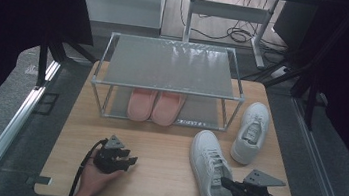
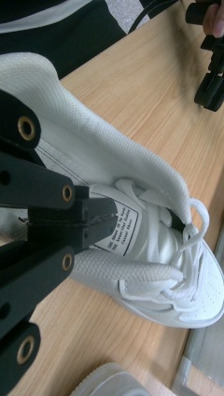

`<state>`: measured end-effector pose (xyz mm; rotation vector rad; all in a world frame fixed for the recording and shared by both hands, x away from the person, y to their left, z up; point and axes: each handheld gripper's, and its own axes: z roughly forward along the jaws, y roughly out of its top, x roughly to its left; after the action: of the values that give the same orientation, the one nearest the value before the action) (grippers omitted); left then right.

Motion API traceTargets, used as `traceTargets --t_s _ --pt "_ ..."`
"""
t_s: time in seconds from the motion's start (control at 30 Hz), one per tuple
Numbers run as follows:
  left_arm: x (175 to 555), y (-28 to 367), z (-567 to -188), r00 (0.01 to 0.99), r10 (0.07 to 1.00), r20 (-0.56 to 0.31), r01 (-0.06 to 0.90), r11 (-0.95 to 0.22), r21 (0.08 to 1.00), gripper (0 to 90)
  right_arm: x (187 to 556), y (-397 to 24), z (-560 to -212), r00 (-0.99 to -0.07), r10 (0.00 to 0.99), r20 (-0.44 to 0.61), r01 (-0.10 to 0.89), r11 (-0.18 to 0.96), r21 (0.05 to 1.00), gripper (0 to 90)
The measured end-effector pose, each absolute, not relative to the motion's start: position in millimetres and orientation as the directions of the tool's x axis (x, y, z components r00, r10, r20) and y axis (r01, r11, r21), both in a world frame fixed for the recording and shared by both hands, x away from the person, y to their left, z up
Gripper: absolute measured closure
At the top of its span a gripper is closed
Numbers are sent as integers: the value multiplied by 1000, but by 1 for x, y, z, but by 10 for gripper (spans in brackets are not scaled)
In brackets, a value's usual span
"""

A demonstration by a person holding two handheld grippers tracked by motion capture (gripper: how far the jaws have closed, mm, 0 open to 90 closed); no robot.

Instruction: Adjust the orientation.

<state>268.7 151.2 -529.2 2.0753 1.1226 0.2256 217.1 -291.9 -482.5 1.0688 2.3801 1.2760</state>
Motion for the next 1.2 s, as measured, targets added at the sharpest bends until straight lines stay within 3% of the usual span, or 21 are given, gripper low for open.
traceTargets --t_s 0.5,0.77,1.2 --pt "269 150 -529 602 776 -189 645 -333 688 564 223 -307 -479 -706 693 144 501 345 794 900" --pt "269 149 -529 602 776 -190 645 -331 689 564 220 -323 -463 -679 718 154 471 266 841 900" --pt "269 149 -528 603 775 -187 642 -333 690 564 270 -320 -492 -642 754 143 512 282 812 900"
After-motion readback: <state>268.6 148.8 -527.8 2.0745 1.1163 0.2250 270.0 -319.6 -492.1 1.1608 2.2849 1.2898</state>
